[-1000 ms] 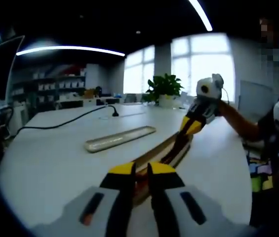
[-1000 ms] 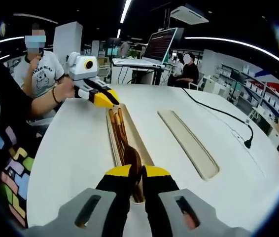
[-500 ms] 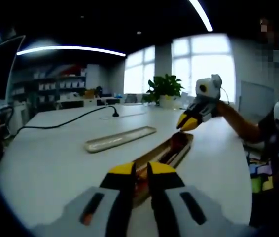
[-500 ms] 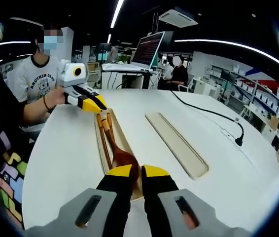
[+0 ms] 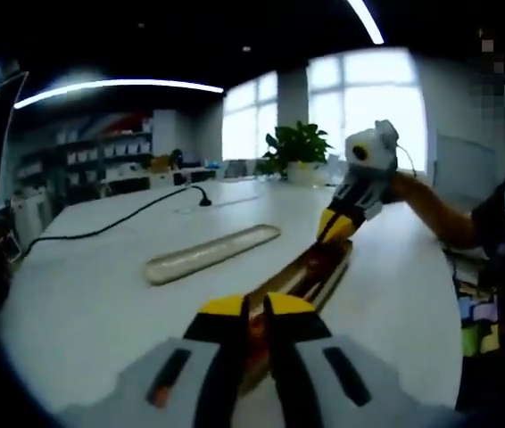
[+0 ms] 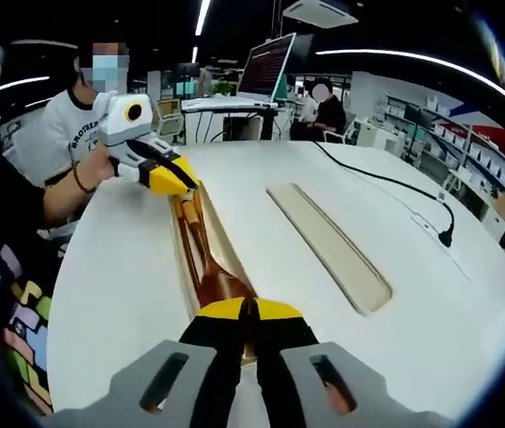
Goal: Arrange the utensils inside the cutlery case until each visible utensil rests in its matching compartment.
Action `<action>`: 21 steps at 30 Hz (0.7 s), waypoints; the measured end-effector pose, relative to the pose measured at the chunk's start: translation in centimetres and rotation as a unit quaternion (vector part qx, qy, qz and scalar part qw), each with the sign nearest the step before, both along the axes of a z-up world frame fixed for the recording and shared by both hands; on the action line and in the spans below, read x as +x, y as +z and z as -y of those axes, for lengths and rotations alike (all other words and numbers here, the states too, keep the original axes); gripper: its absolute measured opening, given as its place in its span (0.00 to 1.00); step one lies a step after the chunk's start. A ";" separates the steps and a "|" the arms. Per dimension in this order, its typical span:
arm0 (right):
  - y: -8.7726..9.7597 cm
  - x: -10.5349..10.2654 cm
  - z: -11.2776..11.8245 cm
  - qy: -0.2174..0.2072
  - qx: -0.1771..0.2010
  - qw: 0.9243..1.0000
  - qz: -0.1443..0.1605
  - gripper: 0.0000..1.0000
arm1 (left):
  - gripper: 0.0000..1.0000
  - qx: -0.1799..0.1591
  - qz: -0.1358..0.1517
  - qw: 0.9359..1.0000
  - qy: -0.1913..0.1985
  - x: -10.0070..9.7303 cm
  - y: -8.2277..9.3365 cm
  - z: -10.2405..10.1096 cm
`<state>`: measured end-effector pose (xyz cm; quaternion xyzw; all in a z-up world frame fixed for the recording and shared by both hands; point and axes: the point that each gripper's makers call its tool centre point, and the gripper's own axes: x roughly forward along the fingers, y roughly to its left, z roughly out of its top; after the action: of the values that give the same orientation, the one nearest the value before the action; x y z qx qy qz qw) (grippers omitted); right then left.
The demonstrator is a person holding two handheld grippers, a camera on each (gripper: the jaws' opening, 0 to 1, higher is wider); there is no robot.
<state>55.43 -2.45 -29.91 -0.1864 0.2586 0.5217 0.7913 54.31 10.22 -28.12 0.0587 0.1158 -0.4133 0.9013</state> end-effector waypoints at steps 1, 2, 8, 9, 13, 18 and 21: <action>0.1 -0.1 -0.1 -0.004 0.008 1.000 -0.020 0.01 | 0.08 0.004 0.003 1.000 -0.003 0.0 0.1 0.3; 0.0 -0.1 -0.1 -0.009 0.013 0.999 -0.035 0.01 | 0.08 0.007 0.006 1.000 -0.005 0.1 0.2 0.5; 1.4 1.0 0.3 -0.010 0.024 1.000 -0.008 0.01 | 0.09 0.024 0.023 0.999 -0.009 0.4 0.9 0.9; 1.4 0.8 0.4 -0.010 0.028 1.000 -0.008 0.01 | 0.09 0.025 0.024 0.999 -0.009 0.4 1.0 0.9; 1.3 0.7 0.3 -0.017 0.028 0.999 0.012 0.01 | 0.09 0.024 0.026 0.999 -0.006 0.5 1.3 0.6; 1.7 0.5 -0.1 -0.015 0.031 0.999 0.029 0.01 | 0.09 0.024 0.029 0.999 0.002 0.7 1.6 0.1; 1.8 0.5 -0.1 -0.019 0.030 0.999 0.035 0.02 | 0.09 0.021 0.029 0.999 0.007 1.1 2.0 -0.1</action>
<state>55.94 -2.37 -28.08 -0.1762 0.2185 0.5069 0.8150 55.39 10.37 -26.15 0.0892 0.0985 -0.4027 0.9056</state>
